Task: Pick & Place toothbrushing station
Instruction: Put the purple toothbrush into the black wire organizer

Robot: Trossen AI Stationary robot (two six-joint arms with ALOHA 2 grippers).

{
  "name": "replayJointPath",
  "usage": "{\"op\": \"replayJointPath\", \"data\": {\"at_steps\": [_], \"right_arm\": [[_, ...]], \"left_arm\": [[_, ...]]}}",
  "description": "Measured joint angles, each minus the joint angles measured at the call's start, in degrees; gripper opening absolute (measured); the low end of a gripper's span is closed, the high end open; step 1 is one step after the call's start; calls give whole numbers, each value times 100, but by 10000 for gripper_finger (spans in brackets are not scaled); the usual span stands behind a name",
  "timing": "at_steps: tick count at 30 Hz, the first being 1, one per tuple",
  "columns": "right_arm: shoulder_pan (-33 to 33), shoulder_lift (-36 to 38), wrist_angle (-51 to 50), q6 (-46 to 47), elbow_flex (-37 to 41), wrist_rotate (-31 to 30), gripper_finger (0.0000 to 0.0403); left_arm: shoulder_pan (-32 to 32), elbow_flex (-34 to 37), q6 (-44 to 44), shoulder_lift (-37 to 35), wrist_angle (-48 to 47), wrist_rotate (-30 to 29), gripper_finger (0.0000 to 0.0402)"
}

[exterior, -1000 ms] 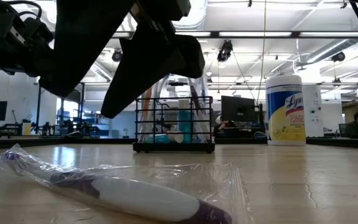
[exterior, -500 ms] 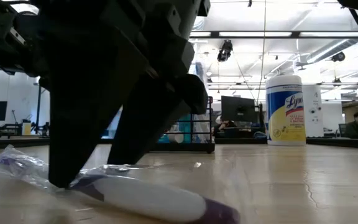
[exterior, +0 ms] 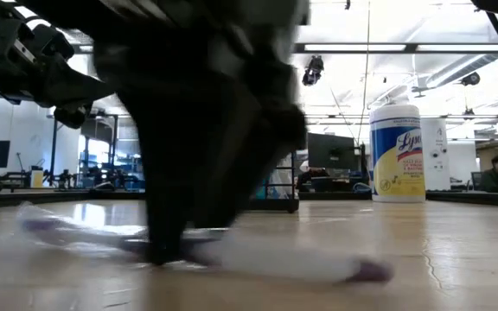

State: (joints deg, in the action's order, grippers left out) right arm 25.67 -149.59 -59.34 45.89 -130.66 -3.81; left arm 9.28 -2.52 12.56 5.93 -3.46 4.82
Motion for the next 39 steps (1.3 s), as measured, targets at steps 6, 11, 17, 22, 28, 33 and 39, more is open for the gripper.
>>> {"op": "replayJointPath", "data": {"at_steps": [6, 11, 17, 22, 28, 33, 39], "right_arm": [[-2, 4, -593, -78, 18, -108, 203], [20, 8, -628, -277, 27, -112, 194], [23, 8, -645, -463, 16, -112, 118], [24, 4, -701, -724, -178, -95, 33], [20, 95, -670, -967, -397, -104, 20], [35, 380, -568, -1398, -379, -224, 19], [63, 967, -254, -2118, -401, -229, 19]], "left_arm": [[0, 0, 0, 0, 0, 0, 14], [0, 0, -34, 0, -6, 0, 14], [0, -7, -39, 0, -48, -1, 14], [0, -9, -37, 0, -63, -2, 14], [0, -11, 22, 0, -81, 0, 14], [-1, -11, 54, 0, -101, 4, 14], [0, -13, 85, 0, -103, 13, 14]]}}
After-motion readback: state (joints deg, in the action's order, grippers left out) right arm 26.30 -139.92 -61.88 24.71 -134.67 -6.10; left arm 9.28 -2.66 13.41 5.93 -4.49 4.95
